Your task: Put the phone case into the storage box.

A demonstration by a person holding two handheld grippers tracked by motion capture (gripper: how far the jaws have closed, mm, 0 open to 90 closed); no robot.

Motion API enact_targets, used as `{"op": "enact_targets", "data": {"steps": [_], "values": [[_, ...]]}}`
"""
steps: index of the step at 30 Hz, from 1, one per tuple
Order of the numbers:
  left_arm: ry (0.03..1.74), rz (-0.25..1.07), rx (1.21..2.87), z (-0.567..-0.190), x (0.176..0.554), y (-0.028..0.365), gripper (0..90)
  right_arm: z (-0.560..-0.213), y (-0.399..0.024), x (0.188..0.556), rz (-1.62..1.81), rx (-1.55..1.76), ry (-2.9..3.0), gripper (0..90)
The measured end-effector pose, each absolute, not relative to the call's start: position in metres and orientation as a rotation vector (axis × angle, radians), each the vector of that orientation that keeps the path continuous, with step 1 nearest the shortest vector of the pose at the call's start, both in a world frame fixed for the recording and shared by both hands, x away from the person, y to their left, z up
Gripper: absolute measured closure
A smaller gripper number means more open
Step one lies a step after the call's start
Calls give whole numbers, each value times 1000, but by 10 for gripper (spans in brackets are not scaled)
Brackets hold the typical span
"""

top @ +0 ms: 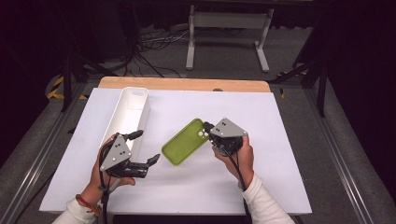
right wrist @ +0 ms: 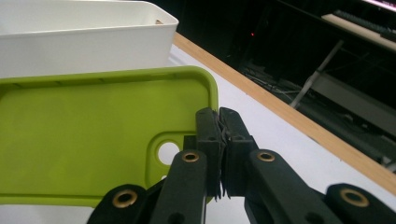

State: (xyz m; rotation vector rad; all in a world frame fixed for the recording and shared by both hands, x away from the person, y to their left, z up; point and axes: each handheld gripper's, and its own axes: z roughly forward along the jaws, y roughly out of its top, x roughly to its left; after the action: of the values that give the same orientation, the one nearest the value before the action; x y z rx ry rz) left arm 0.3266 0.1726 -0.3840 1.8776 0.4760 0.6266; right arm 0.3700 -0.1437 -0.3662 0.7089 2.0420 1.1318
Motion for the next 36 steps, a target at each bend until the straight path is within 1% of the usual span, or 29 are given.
{"op": "enact_targets", "data": {"steps": [5, 14, 18, 21, 27, 30, 36], "values": [[453, 594, 1885, -382, 332, 164, 115, -362, -142, 363, 1118, 649, 2036, 883], [436, 592, 1913, -380, 342, 150, 124, -359, -136, 355, 1101, 560, 2038, 883], [435, 585, 1934, -380, 346, 144, 146, -360, -129, 350, 1076, 507, 2043, 882], [430, 572, 1932, -381, 347, 143, 182, -361, -124, 347, 1070, 465, 2050, 883], [434, 563, 1956, -384, 349, 145, 203, -367, -108, 338, 1029, 351, 2073, 882], [444, 588, 1982, -387, 348, 142, 228, -370, -101, 333, 1003, 305, 2077, 882], [429, 582, 1996, -386, 346, 140, 275, -370, -93, 324, 994, 219, 2063, 882]]}}
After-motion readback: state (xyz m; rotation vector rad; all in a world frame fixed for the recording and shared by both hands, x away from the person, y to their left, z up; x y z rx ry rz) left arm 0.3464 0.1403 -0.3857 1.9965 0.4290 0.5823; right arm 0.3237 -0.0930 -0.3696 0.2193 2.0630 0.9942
